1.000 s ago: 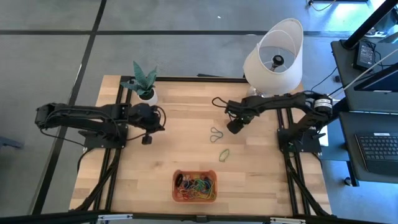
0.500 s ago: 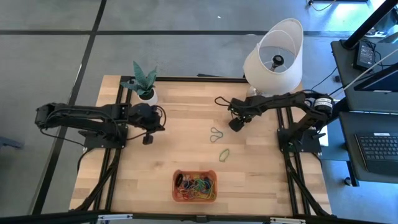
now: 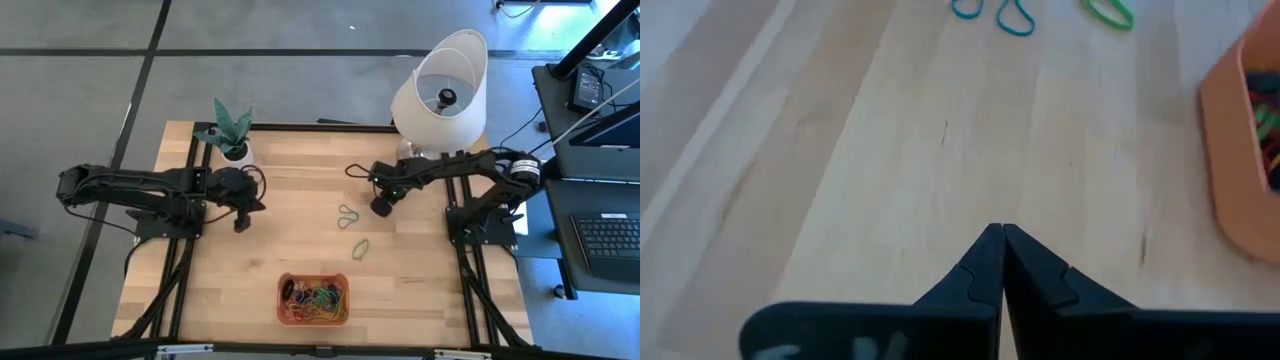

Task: Pick and place rubber bands into bin
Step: Put the yellow rubber band into the bin, then put the blue rubber band into the bin

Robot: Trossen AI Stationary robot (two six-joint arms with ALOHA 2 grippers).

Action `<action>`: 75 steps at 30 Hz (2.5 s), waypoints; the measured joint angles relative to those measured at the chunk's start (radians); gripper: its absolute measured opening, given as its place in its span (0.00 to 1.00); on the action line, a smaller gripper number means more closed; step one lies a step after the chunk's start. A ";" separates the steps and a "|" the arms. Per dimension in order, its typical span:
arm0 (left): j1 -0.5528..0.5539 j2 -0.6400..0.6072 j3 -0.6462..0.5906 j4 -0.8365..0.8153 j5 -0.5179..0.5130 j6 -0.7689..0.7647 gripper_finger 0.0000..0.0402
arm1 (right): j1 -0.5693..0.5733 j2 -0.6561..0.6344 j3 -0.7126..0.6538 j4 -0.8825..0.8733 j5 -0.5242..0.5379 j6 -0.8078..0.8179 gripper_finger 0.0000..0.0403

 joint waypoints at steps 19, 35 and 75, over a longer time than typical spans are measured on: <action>0.001 0.000 0.000 0.009 -0.100 0.181 0.01 | 0.477 -0.347 0.261 -0.208 0.241 0.429 0.00; 0.001 0.000 0.000 0.008 -0.097 0.206 0.01 | 0.721 0.566 1.346 -0.389 0.244 0.397 0.00; -0.036 0.046 0.031 0.007 -0.060 0.181 0.01 | 0.840 0.773 1.580 -0.790 0.383 0.476 0.37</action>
